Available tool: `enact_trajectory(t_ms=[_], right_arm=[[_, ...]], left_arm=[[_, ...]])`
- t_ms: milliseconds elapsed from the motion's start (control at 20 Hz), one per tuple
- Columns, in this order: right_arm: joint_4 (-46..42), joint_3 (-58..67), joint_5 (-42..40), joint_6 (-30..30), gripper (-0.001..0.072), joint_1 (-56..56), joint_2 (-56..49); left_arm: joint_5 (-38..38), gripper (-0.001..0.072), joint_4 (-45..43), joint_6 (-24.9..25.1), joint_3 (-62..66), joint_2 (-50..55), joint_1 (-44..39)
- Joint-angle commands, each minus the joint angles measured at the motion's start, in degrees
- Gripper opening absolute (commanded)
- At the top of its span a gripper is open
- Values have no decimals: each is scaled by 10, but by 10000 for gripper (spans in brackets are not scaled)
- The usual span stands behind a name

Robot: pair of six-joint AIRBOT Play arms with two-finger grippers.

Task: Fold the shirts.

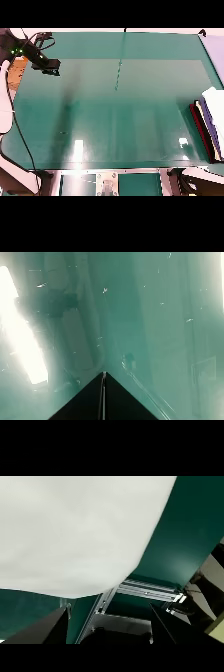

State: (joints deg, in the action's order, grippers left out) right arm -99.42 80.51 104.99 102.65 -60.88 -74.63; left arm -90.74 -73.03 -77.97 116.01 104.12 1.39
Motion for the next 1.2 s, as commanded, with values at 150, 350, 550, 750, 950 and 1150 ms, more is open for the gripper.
enact_trajectory(t_ms=[150,350,550,750,950,1150], right_arm=[[170,7,-78,16,24,83,2],[244,16,-163,-16,15,236,9],[245,-115,-246,-28,15,405,66],[245,-279,-342,-28,15,525,124],[256,-288,-369,-43,15,551,124],[255,-288,-367,-43,16,551,124]], left_arm=[[3,23,35,-24,0,-17,0],[-32,23,34,-37,-31,-57,-5],[-14,23,33,-46,-211,-164,-5],[82,22,30,-64,-472,-323,-18],[141,24,26,-75,-563,-382,-22],[134,24,30,-75,-563,-382,-22]])
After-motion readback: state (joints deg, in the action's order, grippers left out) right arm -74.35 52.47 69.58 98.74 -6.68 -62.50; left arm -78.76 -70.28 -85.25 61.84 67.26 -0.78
